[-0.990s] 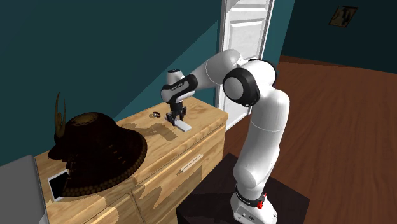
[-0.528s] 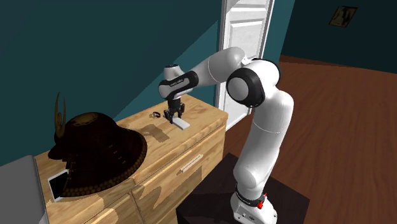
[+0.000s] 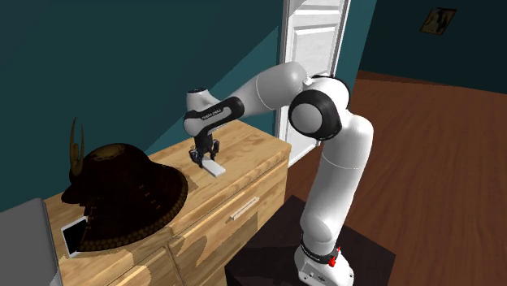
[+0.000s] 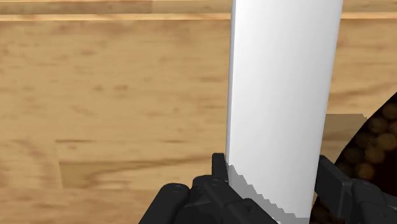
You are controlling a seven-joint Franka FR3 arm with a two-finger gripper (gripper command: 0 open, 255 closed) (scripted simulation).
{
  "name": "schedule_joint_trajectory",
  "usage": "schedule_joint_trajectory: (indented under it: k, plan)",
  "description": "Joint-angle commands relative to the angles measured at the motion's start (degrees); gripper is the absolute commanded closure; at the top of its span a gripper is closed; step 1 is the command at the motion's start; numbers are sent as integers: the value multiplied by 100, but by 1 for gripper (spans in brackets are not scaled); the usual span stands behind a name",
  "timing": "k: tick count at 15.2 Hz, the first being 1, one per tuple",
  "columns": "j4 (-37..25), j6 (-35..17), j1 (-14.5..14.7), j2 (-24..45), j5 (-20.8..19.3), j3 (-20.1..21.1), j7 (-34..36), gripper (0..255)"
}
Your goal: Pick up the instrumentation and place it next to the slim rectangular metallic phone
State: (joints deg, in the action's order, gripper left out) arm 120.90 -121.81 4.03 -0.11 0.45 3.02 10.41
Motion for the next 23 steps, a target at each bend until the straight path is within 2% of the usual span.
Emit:
schedule_joint_trajectory:
  k: [1,11,16,20,21,22,23]
  plan:
    - [-77,33,127,40,-10,127,270,255]
    - [-854,203,832,653,-172,750,1670,255]
    - [-1501,377,1210,1147,-338,997,2349,255]
    - [-2162,583,1332,1647,-583,1385,2914,255]
    - [-2148,1690,1240,1424,-1764,1196,2718,0]
    - [-2148,1690,1238,1424,-1765,1199,2719,0]
    - [-2028,1684,1328,1247,-1869,1221,3005,0]
